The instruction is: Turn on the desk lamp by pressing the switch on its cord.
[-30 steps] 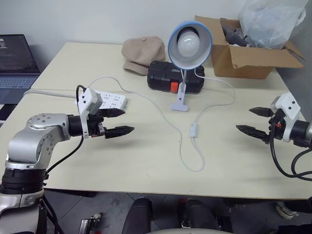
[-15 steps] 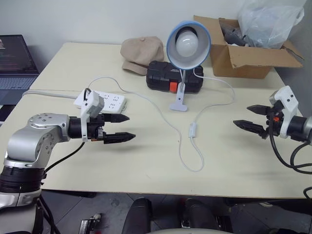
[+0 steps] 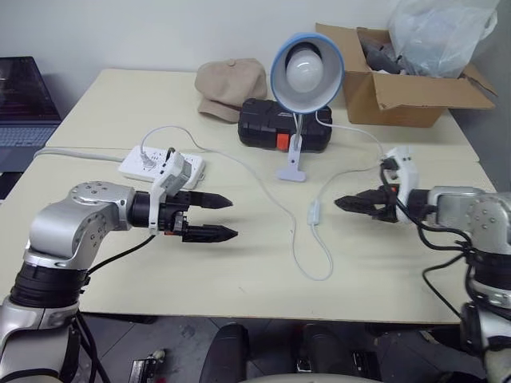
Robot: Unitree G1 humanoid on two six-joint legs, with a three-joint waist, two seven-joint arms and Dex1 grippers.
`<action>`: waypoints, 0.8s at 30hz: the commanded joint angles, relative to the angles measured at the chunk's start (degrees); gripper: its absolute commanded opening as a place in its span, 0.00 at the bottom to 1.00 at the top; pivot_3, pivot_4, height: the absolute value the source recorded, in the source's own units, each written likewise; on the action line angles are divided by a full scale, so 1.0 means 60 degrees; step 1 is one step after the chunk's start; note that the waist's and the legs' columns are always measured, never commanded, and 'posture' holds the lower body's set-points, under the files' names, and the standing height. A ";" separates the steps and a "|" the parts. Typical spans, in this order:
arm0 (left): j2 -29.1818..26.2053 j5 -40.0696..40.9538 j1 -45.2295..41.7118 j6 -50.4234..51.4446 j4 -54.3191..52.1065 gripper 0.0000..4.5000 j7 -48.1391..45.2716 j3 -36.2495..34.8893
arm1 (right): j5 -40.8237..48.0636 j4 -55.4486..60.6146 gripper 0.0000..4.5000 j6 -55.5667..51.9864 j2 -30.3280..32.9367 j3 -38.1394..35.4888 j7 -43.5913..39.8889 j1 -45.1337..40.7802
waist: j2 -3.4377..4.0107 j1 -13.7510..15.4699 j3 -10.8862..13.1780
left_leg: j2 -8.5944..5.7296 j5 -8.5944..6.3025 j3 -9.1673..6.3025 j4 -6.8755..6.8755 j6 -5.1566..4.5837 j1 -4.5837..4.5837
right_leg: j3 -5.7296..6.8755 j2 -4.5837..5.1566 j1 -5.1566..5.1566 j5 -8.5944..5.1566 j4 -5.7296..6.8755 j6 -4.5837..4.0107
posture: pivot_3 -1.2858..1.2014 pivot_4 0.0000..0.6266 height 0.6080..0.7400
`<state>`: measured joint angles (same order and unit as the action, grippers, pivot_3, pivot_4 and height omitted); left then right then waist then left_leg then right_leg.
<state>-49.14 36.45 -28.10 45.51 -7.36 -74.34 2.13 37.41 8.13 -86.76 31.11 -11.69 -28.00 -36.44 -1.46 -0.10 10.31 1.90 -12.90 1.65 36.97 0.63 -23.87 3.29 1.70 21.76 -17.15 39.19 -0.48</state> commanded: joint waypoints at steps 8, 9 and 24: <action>0.0485 -0.0116 0.0006 -0.0497 -0.0312 1.00 0.0041 0.0220 | -0.0832 -0.1630 0.98 -0.0503 -0.2009 -0.0229 0.1428 -0.1509 | 0.0000 0.0007 0.0000 | -0.0006 0.0000 0.0047 -0.0003 -0.0002 -0.0008 | -0.0064 -0.0001 0.0062 0.0000 0.0060 0.0000 | 0.52 0.24 1.00; 0.0526 -0.0122 0.0036 -0.0536 -0.0304 1.00 0.0058 0.0217 | -0.0938 -0.1849 0.98 -0.0374 -0.2103 -0.0135 0.1490 -0.1595 | -0.0001 0.0006 0.0000 | -0.0006 0.0000 0.0048 -0.0003 -0.0003 -0.0011 | -0.0064 -0.0001 0.0065 -0.0001 0.0060 0.0000 | 0.52 0.24 1.00; 0.0660 -0.0105 0.0317 -0.0765 -0.0398 1.00 0.0248 0.0196 | -0.1470 -0.3121 0.98 0.0121 -0.2601 0.0137 0.1584 -0.2116 | 0.0000 -0.0039 0.0000 | -0.0001 -0.0002 0.0071 -0.0002 -0.0007 -0.0009 | -0.0105 -0.0014 0.0092 -0.0001 0.0088 0.0000 | 0.52 0.24 1.00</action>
<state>-45.26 35.62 -26.42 41.92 -7.99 -73.10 4.21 28.43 -11.11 -86.75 15.23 -10.41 -18.46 -48.26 -1.46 -0.33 10.31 1.90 -12.91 2.08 36.96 0.59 -23.92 2.65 1.62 22.31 -17.16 39.70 -0.48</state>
